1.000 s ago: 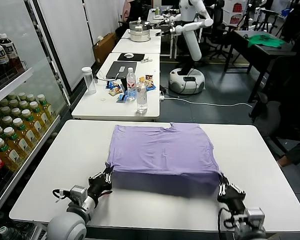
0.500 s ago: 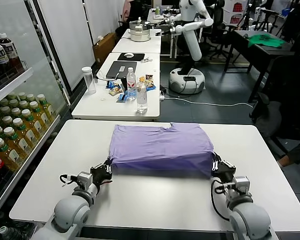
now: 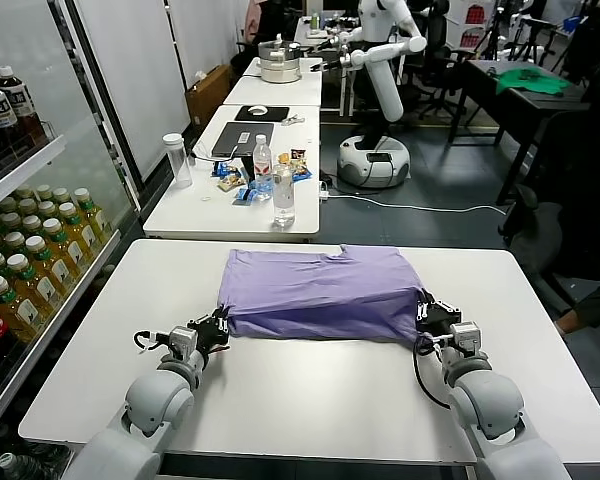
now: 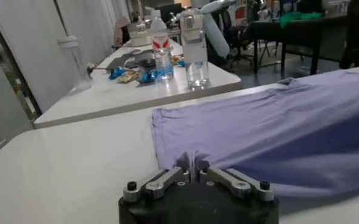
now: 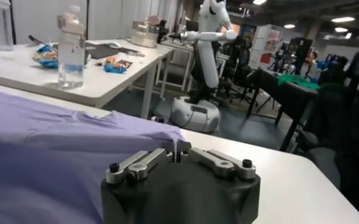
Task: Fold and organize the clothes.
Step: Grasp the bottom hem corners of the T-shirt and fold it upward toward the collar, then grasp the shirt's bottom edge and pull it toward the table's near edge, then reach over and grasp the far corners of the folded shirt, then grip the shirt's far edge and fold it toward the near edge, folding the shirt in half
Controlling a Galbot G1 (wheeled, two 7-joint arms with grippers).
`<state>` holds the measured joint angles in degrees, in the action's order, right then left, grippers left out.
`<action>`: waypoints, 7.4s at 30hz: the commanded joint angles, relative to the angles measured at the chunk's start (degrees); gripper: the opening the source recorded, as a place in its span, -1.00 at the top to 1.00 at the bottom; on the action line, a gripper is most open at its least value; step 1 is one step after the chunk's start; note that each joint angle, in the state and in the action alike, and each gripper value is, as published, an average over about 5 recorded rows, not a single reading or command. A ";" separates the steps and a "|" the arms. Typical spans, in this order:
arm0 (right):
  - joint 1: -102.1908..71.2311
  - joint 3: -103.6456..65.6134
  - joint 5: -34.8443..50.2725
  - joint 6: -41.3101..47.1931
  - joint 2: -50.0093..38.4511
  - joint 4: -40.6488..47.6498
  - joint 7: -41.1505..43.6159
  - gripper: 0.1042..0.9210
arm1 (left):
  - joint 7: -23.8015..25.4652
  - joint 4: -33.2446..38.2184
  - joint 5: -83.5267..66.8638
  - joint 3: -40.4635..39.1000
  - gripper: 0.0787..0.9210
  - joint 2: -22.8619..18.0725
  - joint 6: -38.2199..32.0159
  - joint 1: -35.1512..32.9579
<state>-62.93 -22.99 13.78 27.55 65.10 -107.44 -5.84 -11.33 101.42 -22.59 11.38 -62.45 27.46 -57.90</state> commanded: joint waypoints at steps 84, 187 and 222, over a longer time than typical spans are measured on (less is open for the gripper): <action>-43.04 -17.78 5.22 5.28 2.23 -28.50 0.80 0.69 | -2.95 30.49 -0.70 8.40 0.98 -1.16 1.98 -38.98; 24.34 12.84 22.27 5.04 -4.75 19.63 0.75 0.98 | -6.51 1.71 -17.69 -2.93 0.99 1.19 -5.94 2.49; -18.86 -16.10 23.26 5.49 -8.74 -13.78 -0.27 0.98 | -3.55 16.28 -19.71 4.09 0.99 5.13 -0.86 -15.63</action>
<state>-72.54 -34.36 37.55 33.08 55.82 -116.29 -6.03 -15.71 116.00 -43.08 14.51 -57.76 25.17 -68.98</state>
